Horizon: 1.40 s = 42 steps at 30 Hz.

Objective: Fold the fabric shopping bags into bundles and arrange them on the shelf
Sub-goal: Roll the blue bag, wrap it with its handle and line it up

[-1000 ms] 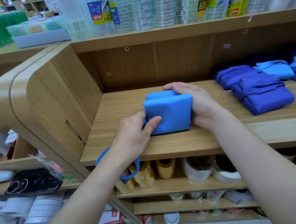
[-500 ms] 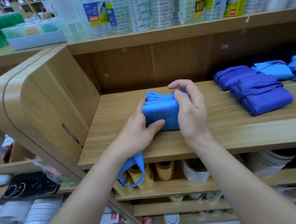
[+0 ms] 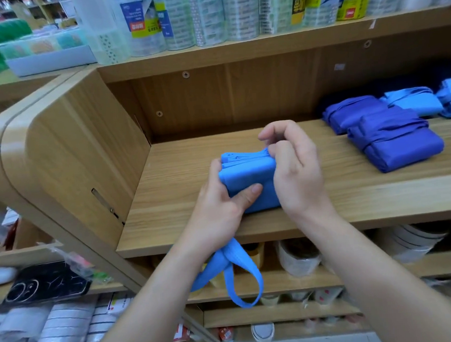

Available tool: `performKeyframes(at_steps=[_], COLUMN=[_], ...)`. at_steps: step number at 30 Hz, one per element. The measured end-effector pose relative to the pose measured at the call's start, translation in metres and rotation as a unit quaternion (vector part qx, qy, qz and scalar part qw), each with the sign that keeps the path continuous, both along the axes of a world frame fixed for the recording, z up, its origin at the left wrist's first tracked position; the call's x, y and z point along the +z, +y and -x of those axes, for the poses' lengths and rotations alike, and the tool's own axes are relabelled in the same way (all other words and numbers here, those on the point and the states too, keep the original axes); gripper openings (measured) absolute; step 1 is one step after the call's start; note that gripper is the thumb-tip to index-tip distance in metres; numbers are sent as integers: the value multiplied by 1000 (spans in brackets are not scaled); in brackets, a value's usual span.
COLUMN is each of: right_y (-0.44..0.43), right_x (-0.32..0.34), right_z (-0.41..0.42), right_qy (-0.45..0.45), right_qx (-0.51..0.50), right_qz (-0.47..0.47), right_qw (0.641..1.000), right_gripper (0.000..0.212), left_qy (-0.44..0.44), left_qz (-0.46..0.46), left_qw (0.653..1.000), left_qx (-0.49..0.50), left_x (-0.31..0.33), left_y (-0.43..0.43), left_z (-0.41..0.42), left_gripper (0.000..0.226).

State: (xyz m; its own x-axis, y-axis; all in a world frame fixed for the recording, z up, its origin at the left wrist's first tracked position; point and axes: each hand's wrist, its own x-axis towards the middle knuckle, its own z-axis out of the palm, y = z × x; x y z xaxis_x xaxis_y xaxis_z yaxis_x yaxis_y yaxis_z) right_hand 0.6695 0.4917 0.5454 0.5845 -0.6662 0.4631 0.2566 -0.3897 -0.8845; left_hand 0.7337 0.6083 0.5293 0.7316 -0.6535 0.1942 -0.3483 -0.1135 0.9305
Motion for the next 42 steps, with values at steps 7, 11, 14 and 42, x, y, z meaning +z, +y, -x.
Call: performKeyframes(at_steps=[7, 11, 14, 42], right_y=[-19, -12, -20, -57], right_x=[48, 55, 57, 61], right_z=[34, 30, 32, 74], right_qy=[394, 379, 401, 362], right_qx=[65, 86, 87, 102], right_qz=[474, 571, 583, 493], right_qw=[785, 723, 701, 784], right_gripper=[62, 54, 51, 40], left_qy=[-157, -123, -167, -517], left_qz=[-61, -73, -163, -14], left_qw=[986, 990, 972, 855], left_qx=[-19, -8, -23, 28], left_x=[5, 4, 10, 47], left_y=[1, 0, 11, 59], left_z=[8, 16, 11, 65], left_gripper=[37, 44, 55, 19])
